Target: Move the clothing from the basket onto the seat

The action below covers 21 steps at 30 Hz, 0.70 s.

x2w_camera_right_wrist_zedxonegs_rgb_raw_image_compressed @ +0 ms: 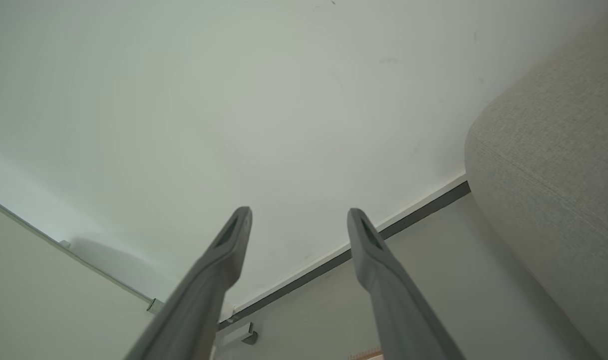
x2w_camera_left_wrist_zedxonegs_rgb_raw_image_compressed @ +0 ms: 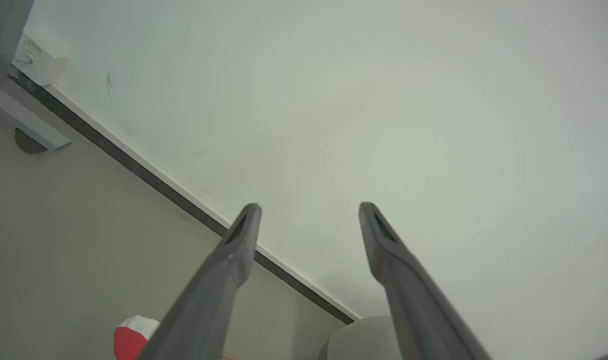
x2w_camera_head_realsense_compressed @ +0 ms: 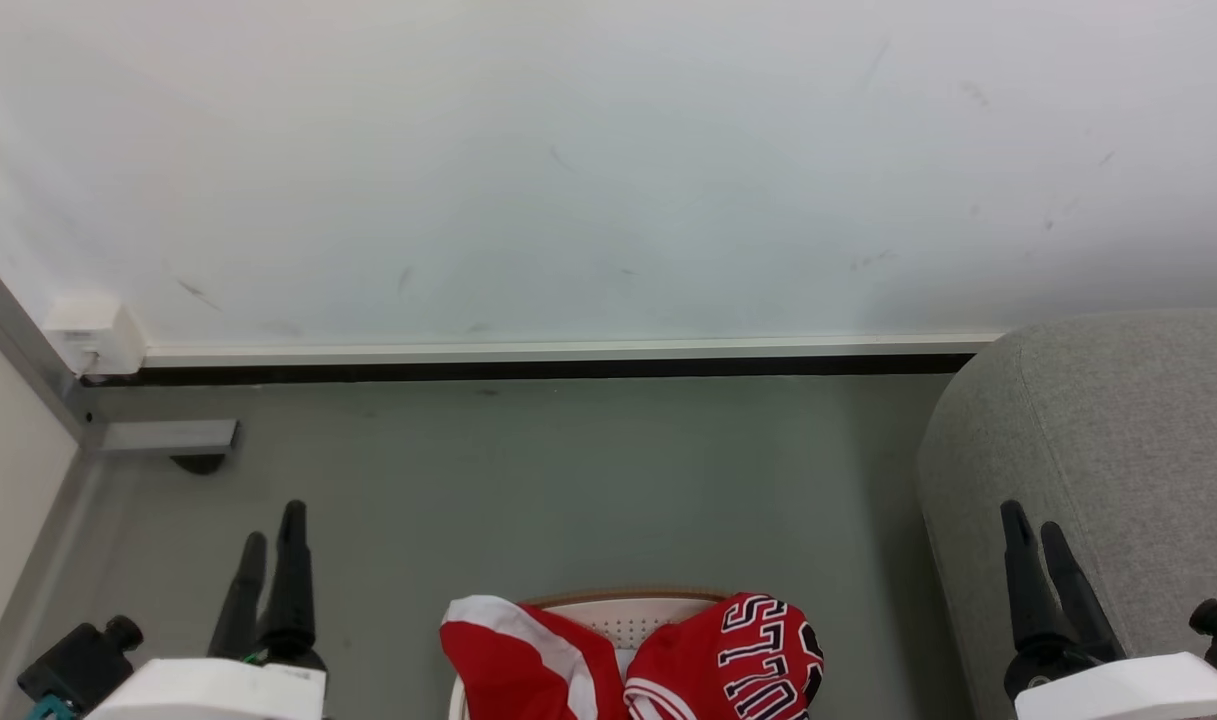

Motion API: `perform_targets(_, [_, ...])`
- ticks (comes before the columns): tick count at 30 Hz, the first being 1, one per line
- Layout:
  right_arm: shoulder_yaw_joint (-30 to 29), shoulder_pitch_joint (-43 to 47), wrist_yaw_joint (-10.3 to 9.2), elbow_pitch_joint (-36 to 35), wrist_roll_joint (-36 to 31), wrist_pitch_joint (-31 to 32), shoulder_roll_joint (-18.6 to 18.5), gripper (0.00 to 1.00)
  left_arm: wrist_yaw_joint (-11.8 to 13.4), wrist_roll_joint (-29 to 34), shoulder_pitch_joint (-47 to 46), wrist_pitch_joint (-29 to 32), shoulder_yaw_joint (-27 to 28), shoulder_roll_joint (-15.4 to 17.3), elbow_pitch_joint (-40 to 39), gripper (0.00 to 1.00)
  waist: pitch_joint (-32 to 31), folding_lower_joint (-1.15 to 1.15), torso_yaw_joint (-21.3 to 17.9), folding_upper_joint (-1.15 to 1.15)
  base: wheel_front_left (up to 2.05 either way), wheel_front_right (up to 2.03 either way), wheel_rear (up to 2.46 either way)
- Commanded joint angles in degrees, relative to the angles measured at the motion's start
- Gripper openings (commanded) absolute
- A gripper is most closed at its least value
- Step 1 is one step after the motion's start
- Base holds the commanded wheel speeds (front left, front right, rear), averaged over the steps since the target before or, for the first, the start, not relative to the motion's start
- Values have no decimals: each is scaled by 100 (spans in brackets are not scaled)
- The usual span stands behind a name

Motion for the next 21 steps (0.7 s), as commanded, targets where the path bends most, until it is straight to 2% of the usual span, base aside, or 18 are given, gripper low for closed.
perform_targets(1, [28,-108,-3,-76,-246,-62,-89,100,29,283,-4,-64,-23,78,-86,100,0,0,1,0,0,0,0])
perform_targets(9, [135,-99,-4,21,-1075,-206,-79,100,165,1096,26,-207,-227,187,-56,100,-11,0,5,0,0,0,0])
perform_targets(21, [222,-102,-5,132,-1846,-381,-15,100,292,1810,61,-382,-427,300,-45,100,-62,0,-2,0,0,0,0])
